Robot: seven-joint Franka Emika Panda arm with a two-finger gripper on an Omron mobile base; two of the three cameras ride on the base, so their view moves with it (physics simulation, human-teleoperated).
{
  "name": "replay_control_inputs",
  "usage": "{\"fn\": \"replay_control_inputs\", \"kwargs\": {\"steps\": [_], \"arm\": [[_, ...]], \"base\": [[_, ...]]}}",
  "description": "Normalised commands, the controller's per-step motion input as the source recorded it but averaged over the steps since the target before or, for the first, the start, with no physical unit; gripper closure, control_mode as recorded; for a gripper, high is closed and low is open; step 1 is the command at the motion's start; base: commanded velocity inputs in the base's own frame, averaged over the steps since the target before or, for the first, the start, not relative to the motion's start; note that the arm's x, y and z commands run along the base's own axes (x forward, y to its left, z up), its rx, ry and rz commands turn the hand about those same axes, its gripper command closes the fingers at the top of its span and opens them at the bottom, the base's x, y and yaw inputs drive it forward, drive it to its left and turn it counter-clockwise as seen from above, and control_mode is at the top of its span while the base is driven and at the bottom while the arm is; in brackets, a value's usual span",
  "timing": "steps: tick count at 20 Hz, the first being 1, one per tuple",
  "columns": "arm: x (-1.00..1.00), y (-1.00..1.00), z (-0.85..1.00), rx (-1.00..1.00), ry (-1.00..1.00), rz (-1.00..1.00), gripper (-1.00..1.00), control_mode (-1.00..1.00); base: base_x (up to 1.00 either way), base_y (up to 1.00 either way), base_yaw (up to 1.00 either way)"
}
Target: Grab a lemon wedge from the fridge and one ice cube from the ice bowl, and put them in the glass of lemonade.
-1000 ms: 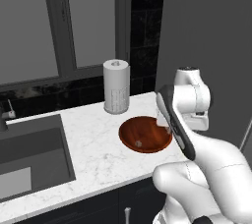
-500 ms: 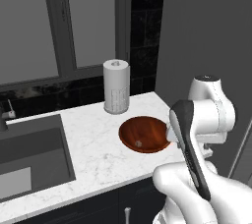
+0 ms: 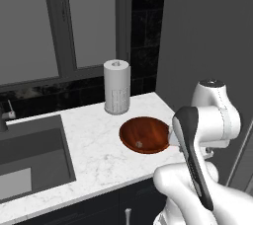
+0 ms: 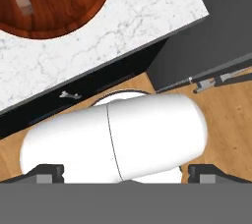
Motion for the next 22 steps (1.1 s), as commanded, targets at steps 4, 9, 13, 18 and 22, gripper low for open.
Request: {"fn": "replay_control_inputs", "kwargs": {"steps": [4, 9, 13, 18, 22], "arm": [[0.00, 0.00, 0.00, 0.00, 0.00, 0.00, -1.00, 1.00], [0.00, 0.00, 0.00, 0.00, 0.00, 0.00, -1.00, 1.00], [0.00, 0.00, 0.00, 0.00, 0.00, 0.00, -1.00, 1.00], [0.00, 0.00, 0.00, 0.00, 0.00, 0.00, -1.00, 1.00], [0.00, 0.00, 0.00, 0.00, 0.00, 0.00, -1.00, 1.00]], "base": [[-0.50, -0.04, -0.12], [-0.82, -0.39, -0.36], [-0.27, -0.59, -0.36], [0.13, -0.54, -0.20], [0.32, -0.27, -0.31]]}}
